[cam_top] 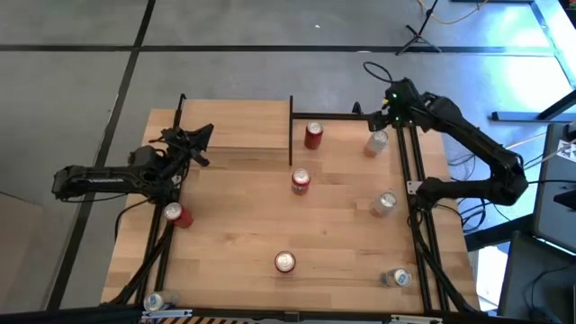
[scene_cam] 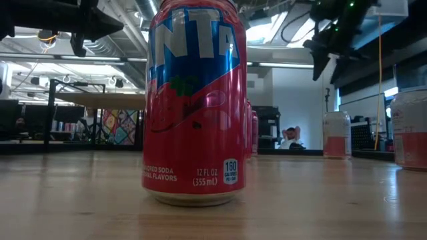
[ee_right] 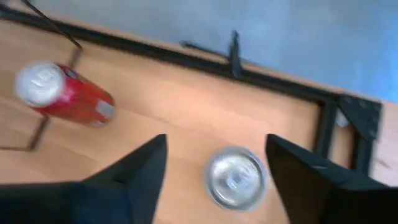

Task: Place canned beverage on shelf
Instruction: Put the top white soda can on the shelf

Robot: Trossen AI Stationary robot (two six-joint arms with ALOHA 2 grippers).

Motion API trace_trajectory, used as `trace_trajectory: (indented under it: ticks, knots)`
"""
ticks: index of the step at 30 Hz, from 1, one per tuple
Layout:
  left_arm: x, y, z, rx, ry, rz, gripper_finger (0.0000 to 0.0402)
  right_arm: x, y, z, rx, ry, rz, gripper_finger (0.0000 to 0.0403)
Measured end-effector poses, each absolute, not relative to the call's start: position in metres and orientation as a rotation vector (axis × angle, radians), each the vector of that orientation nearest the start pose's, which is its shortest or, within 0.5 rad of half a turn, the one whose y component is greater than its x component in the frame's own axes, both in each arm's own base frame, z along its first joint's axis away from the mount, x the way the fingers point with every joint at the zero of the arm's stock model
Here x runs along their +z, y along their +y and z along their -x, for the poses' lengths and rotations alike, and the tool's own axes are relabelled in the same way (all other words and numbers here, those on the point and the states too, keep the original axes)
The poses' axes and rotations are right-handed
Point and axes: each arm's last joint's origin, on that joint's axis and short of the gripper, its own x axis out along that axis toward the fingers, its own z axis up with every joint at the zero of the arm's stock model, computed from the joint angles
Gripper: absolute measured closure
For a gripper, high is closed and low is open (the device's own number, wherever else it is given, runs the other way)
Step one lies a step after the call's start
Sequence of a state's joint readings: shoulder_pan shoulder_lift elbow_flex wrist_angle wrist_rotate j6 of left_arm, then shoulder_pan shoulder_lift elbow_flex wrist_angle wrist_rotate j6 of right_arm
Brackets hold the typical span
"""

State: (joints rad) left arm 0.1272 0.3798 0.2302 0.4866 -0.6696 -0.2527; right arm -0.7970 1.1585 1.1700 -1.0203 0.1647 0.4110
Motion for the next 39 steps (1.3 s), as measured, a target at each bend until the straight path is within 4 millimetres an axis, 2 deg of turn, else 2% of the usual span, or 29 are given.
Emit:
trace_trajectory:
  ticks: [5,9,16,22,39]
  knots:
    - [0.253,0.032,-0.108,0.768,-0.430,0.337,0.0388,0.327,-0.157,-0.146,-1.081,0.850,-0.680,0.0060]
    - [0.253,0.032,-0.108,0.768,-0.431,0.337,0.0388,0.323,-0.161,-0.149,-1.091,0.870,-0.685,0.0041]
    - [0.253,0.033,-0.107,0.799,-0.422,0.316,0.0388,0.296,-0.181,-0.161,-1.083,1.013,-0.761,0.0038]
    - [0.253,0.033,-0.107,0.800,-0.421,0.312,0.0388,0.278,-0.183,-0.164,-1.076,1.184,-0.812,0.0038]
    - [0.253,0.033,-0.107,0.801,-0.419,0.310,0.0388,0.251,-0.195,-0.173,-1.087,1.350,-0.807,0.0038]
